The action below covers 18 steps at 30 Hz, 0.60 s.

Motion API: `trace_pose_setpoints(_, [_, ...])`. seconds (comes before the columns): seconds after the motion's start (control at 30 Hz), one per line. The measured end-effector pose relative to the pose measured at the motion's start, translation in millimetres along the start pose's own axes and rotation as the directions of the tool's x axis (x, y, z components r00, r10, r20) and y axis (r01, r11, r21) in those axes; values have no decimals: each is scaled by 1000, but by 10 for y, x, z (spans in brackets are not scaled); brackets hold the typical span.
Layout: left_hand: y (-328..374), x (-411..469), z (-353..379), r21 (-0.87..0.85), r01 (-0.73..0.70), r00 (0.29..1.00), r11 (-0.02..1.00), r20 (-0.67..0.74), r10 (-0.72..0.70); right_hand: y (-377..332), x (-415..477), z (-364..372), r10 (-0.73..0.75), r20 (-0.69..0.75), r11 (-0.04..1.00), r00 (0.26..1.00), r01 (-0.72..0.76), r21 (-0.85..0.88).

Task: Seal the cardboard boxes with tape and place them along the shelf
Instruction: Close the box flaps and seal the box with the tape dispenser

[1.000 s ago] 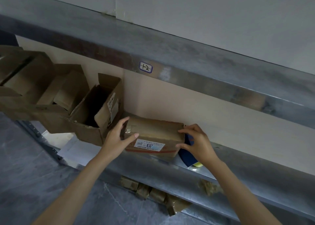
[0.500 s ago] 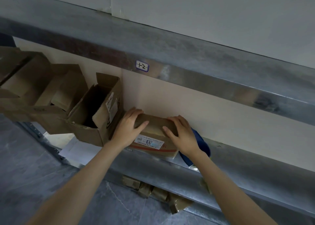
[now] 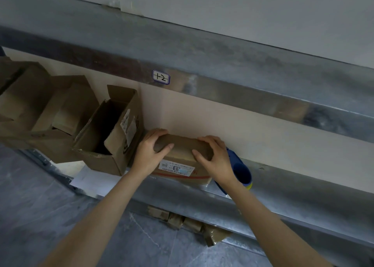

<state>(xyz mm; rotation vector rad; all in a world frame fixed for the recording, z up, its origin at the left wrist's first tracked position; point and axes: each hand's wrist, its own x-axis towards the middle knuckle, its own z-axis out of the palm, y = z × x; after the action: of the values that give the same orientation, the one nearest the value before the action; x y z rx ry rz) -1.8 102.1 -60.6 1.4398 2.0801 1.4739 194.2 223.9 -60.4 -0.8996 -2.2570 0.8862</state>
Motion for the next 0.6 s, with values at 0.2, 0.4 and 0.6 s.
trace_pose_setpoints(0.2, [-49, -22, -108, -146, 118, 987, 982, 123, -100, 2, -80, -1, 33, -76, 997, 997, -28, 69])
trace_pose_setpoints(0.4, [-43, -46, -63, -210, 136, 985, 968, 133, -109, -5, -53, -13, 91, 17, 990, 996, -92, 108])
trace_pose_setpoints(0.6, [-82, -97, -160, -75, 194, 972, 978, 148, -181, -35, -65, -99, 129, 97, 990, 987, -133, 36])
